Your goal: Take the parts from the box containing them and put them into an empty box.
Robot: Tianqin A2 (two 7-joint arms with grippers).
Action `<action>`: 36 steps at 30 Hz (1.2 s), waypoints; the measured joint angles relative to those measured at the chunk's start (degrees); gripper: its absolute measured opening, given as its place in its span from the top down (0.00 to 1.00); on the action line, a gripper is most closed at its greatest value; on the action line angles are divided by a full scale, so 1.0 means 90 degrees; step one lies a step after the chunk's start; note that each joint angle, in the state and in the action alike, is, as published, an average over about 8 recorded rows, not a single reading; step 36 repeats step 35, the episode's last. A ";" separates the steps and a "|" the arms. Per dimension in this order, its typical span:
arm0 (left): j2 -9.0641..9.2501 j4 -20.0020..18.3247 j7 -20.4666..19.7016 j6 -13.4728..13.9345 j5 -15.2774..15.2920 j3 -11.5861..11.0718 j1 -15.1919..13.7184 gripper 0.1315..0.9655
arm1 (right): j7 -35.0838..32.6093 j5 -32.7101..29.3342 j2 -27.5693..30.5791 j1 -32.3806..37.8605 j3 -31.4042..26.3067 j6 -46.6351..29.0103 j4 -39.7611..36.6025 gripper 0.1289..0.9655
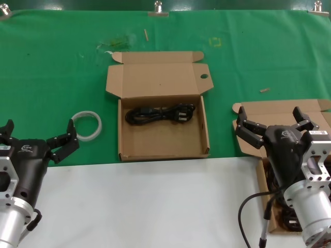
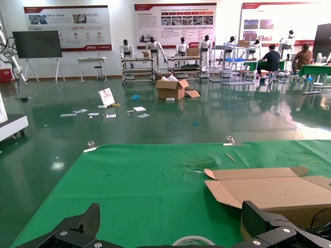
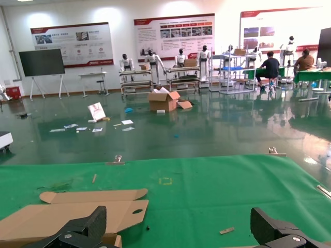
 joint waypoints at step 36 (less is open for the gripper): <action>0.0000 0.0000 0.0000 0.0000 0.0000 0.0000 0.0000 0.00 | 0.0000 0.0000 0.0000 0.0000 0.0000 0.0000 0.0000 0.00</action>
